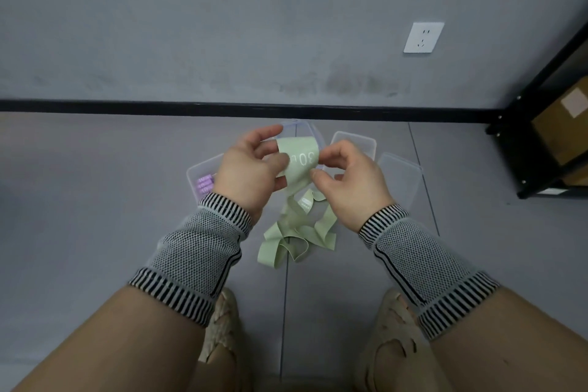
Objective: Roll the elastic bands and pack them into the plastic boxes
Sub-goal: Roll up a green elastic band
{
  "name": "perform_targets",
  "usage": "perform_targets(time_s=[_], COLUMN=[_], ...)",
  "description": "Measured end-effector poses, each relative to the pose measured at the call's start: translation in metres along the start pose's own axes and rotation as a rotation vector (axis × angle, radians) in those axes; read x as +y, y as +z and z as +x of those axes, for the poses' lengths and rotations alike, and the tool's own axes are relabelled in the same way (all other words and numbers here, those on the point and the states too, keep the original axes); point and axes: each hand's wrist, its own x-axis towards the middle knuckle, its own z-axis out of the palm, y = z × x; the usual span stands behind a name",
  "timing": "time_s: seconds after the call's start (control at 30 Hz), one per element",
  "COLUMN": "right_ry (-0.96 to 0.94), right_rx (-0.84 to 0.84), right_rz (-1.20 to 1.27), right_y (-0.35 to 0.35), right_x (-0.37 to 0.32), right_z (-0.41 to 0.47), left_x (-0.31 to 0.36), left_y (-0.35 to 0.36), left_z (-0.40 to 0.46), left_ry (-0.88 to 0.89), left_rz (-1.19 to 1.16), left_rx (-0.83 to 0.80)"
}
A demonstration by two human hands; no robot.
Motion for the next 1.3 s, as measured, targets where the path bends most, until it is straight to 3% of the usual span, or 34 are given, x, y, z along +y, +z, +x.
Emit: perform_targets(time_s=[0.1,0.3,0.4,0.5,0.7,0.8,0.97,1.17,1.3], right_ry=[0.015,0.014,0.021,0.019,0.01,-0.08,-0.178,-0.084,-0.11], right_rx=[0.029,0.115,0.131,0.144,0.167,0.178,0.024,0.012,-0.013], right_rz=[0.09,0.215,0.254,0.276,0.285,0.087,-0.053,0.186,0.231], right_y=[0.001,-0.004,-0.005,-0.006,-0.007,-0.007,-0.006,-0.004,-0.008], right_x=[-0.004,-0.005,-0.005,-0.007,-0.01,-0.007,-0.003,-0.008,-0.011], right_z=[0.001,0.001,0.002,0.002,0.001,0.001,0.0,0.0,0.0], left_x=[0.001,-0.006,-0.009,-0.015,-0.019,-0.018,-0.016,-0.012,-0.011], left_y=[-0.003,-0.016,-0.016,-0.013,-0.01,-0.011,-0.013,-0.014,-0.013], left_z=[-0.004,-0.007,-0.007,-0.005,0.002,0.003,0.0,0.001,0.0], left_ry=[0.063,0.452,0.591,0.608,0.724,0.721,0.631,0.502,0.377], left_rz=[0.077,0.739,0.854,0.902,0.917,0.885,0.801,0.652,0.488], left_rx=[-0.019,0.004,-0.05,-0.073,0.032,0.058,0.046,0.075,-0.029])
